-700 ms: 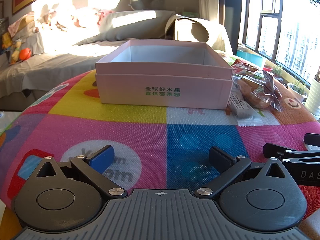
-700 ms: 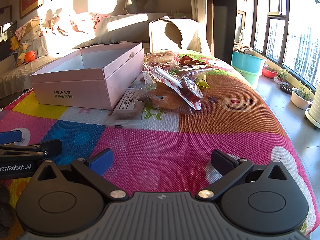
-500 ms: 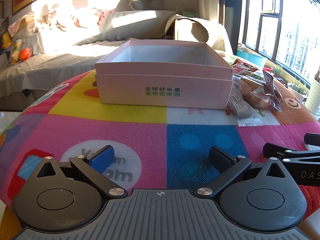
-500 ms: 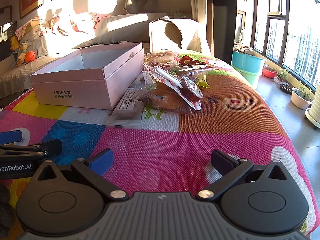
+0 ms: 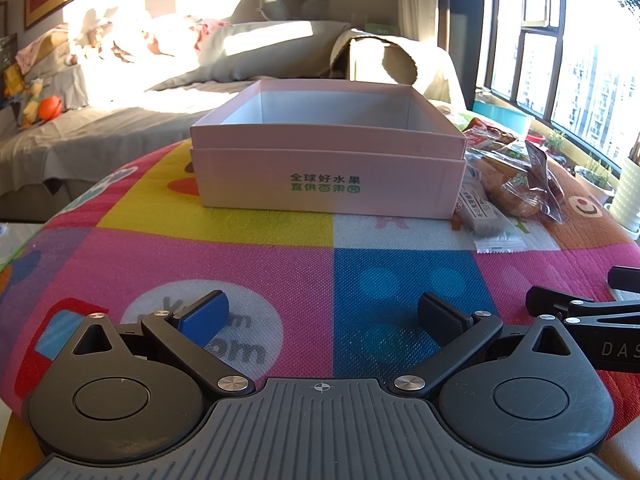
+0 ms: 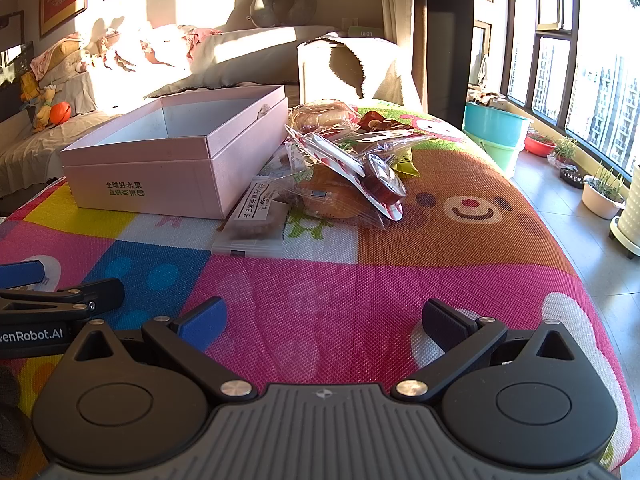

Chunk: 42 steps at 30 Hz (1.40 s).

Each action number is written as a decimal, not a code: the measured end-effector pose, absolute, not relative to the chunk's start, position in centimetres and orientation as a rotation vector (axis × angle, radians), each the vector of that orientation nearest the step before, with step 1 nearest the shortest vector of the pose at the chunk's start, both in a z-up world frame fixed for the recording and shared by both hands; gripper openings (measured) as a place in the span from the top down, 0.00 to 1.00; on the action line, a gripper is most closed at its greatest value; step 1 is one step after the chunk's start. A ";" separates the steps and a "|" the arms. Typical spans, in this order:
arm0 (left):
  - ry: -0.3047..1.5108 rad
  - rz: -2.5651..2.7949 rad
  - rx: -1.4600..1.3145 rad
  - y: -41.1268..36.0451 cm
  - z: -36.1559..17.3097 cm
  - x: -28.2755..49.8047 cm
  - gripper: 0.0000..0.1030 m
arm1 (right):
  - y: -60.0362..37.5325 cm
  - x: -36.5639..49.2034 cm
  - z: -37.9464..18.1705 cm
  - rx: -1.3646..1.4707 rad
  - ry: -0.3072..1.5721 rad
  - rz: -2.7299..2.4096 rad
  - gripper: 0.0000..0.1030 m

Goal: Organize objects

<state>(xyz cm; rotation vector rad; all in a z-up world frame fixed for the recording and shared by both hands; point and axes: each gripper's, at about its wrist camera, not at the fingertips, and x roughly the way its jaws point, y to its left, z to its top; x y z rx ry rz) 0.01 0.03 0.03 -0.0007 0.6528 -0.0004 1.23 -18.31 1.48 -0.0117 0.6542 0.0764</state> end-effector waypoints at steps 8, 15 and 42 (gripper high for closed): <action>0.653 -0.001 -0.001 0.0 0.0 0.0 0.00 | -18.3 1.2 1.5 -0.012 0.654 0.076 0.00; 0.653 -0.001 -0.001 0.0 0.0 0.1 0.00 | -18.3 1.2 1.5 -0.012 0.654 0.076 0.00; 0.653 0.003 0.001 -0.3 0.1 0.1 0.00 | -18.2 1.2 1.5 -0.002 0.653 0.064 0.00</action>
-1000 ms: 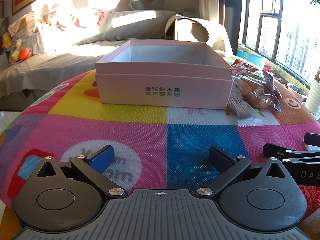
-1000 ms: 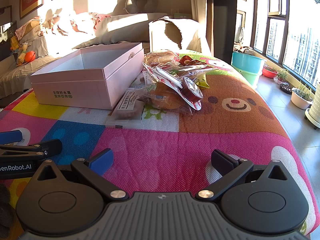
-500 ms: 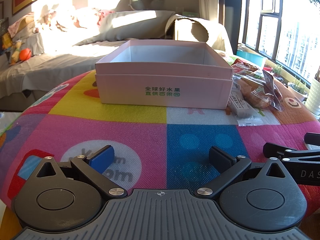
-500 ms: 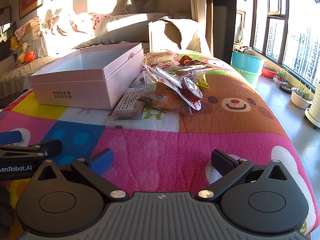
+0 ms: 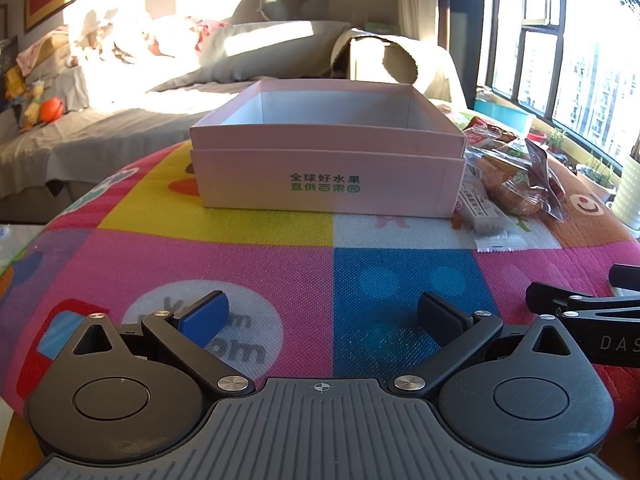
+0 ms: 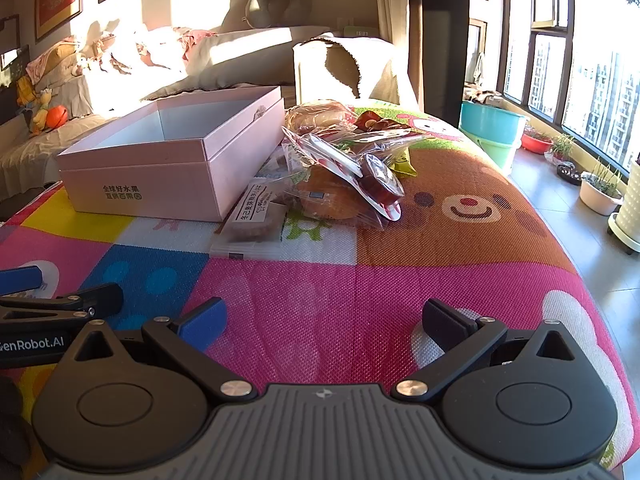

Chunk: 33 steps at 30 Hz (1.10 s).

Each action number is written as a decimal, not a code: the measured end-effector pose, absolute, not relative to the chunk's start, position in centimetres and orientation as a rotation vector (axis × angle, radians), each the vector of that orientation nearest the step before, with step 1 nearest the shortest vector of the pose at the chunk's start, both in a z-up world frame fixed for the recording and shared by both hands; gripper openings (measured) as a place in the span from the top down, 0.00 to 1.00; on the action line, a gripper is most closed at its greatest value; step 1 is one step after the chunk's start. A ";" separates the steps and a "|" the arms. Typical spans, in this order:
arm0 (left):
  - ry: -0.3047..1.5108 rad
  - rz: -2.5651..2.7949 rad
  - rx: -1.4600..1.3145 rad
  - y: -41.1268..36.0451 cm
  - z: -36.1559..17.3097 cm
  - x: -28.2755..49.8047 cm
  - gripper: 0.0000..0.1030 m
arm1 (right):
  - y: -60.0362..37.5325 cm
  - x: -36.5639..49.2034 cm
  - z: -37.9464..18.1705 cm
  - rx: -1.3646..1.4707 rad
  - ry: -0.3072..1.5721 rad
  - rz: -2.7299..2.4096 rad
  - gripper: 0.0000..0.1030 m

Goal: Organize objects

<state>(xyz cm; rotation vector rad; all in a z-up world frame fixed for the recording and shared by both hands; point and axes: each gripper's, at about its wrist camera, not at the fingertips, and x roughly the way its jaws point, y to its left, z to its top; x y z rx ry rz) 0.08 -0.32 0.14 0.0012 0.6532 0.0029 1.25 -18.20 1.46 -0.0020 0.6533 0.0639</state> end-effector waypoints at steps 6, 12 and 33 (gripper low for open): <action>0.660 -0.025 0.012 0.1 0.2 0.1 0.00 | -18.3 1.4 1.7 -0.003 0.669 0.075 0.00; 0.708 -0.071 0.033 0.5 0.7 0.7 0.00 | -18.5 2.5 2.6 -0.010 0.780 0.097 0.00; 0.530 -0.136 -0.071 8.4 9.8 5.7 0.00 | -18.6 4.4 4.3 0.014 0.964 0.101 0.00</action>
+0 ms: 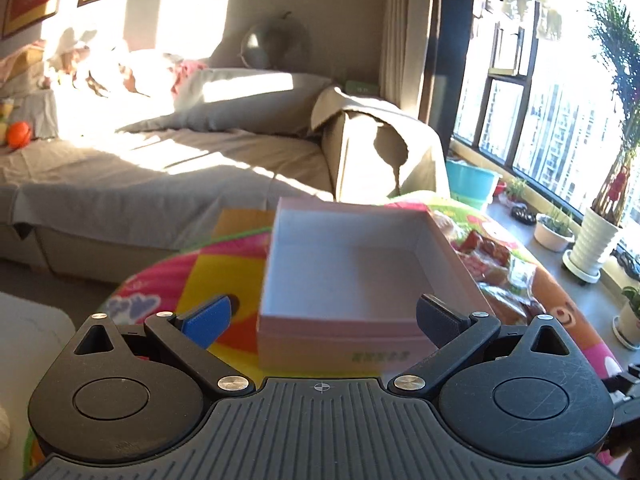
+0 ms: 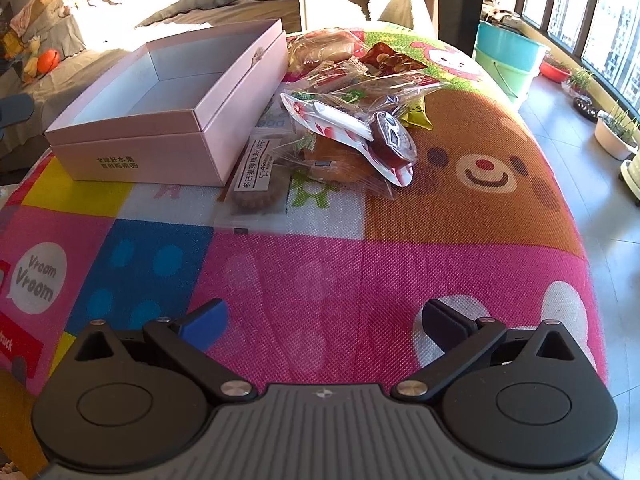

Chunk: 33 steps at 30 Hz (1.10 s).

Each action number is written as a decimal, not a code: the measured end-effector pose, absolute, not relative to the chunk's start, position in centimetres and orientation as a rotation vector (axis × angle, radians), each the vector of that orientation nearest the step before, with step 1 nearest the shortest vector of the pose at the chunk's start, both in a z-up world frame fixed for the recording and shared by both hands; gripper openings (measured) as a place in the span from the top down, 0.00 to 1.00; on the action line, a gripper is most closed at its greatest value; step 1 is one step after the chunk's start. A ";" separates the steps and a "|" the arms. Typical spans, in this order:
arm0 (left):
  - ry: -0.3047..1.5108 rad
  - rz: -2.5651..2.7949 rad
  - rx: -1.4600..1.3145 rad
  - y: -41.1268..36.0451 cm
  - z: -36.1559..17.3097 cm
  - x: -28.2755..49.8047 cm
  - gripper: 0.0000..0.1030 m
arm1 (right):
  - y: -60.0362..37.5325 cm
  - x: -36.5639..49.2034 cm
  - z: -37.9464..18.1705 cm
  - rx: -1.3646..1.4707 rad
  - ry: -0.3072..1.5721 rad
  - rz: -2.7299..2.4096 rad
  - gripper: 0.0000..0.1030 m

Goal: Organize objects
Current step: 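Grasp the pink box wall with the left tool while the right tool approaches the lollipop, then grasp the red-and-white lollipop with the right tool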

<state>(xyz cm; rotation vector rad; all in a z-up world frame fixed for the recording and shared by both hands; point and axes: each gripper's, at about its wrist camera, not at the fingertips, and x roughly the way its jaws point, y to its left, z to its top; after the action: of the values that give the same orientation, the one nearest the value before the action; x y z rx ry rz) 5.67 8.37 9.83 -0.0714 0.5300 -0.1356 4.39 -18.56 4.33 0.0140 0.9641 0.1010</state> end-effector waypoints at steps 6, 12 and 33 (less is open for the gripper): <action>0.572 -0.097 -0.108 9.8 9.5 9.9 0.00 | -19.3 2.3 8.2 0.036 0.664 0.034 0.00; 0.644 -0.028 -0.099 10.5 7.1 14.5 0.08 | -20.9 3.1 11.1 0.007 0.527 0.006 0.00; 0.756 -0.033 -0.090 9.8 3.4 16.6 0.88 | -28.6 7.8 8.4 0.415 0.666 0.007 0.01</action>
<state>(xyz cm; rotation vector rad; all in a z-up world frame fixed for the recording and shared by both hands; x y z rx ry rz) 16.60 9.81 3.44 -0.0899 0.7558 -0.0333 7.79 -28.61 8.37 0.4154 0.6658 0.0070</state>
